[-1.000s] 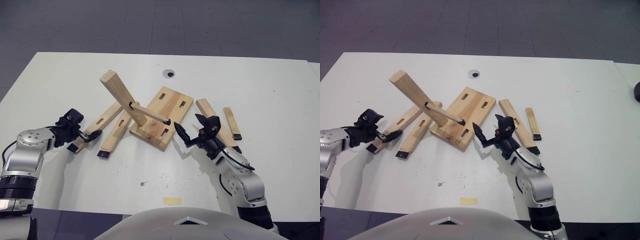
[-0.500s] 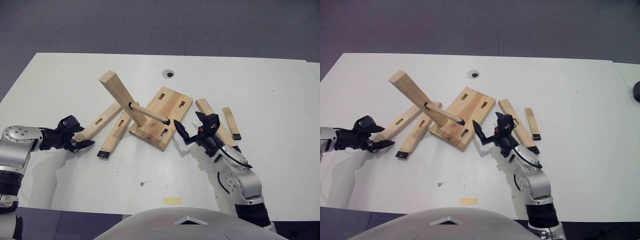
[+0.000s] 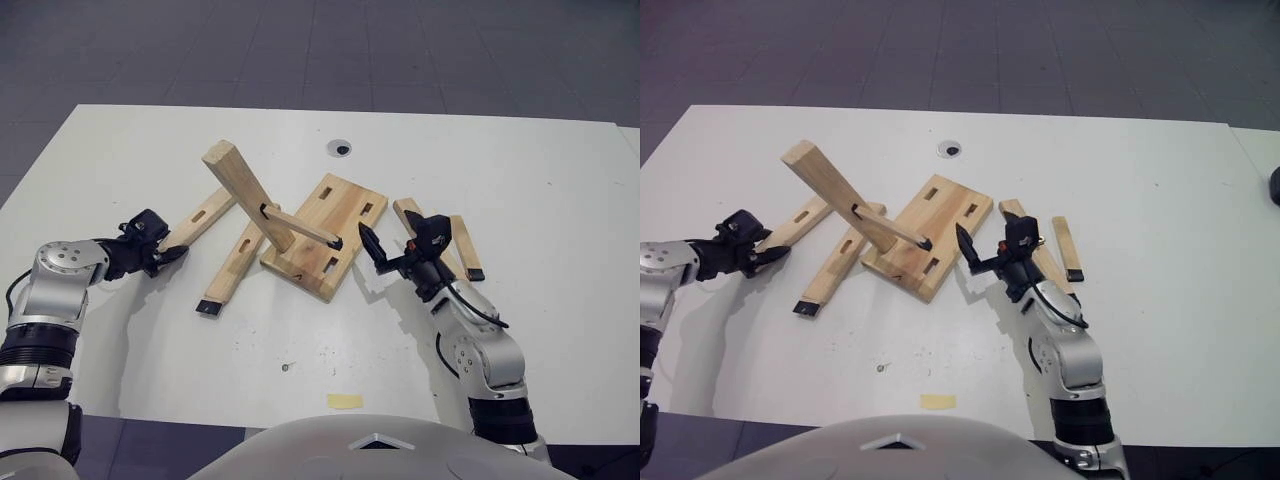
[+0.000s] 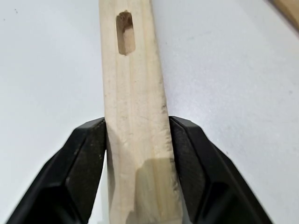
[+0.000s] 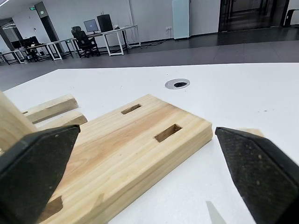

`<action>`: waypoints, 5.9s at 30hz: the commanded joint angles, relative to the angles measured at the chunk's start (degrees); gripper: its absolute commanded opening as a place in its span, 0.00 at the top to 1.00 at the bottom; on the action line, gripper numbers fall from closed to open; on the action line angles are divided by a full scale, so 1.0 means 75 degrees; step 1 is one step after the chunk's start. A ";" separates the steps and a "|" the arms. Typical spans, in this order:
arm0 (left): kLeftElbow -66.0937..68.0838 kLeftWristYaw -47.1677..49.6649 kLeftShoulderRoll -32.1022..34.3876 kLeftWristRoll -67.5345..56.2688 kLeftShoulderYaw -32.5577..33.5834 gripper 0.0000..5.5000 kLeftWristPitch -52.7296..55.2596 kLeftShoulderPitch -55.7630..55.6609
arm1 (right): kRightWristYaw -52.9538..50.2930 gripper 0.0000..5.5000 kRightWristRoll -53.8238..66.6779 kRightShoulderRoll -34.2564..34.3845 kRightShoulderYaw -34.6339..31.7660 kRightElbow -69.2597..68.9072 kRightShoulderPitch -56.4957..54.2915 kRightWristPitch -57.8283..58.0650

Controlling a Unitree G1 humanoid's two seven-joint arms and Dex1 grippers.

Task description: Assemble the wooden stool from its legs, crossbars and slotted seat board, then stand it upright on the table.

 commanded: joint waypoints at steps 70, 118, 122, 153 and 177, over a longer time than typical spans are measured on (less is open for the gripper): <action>-0.4221 0.0120 -0.2452 -0.0881 -0.0347 0.49 -0.0118 -0.1539 | -0.2776 0.82 0.7821 0.1140 -0.2848 0.0083 -0.3003 0.1522; -0.6931 -0.2568 0.0087 -0.5086 0.0705 0.59 0.3221 -0.0260 | -0.2328 0.82 0.7920 -0.0620 -0.3950 0.0654 -0.2244 0.1205; -0.6992 -0.1397 -0.0561 -0.3647 -0.0026 0.63 0.2220 0.0041 | -0.1929 0.82 0.7169 -0.1020 -0.3658 0.0371 -0.2457 0.1139; -0.6565 0.1469 -0.2633 -0.2992 -0.0897 0.63 0.2183 0.0072 | 0.0291 0.82 0.0588 -0.1538 -0.0439 -0.0055 -0.1962 -0.0560; -0.6353 0.1571 -0.2717 -0.2631 -0.1081 0.63 0.1847 0.0202 | 0.0882 0.82 0.1021 -0.1232 -0.0447 -0.0930 -0.2516 0.0058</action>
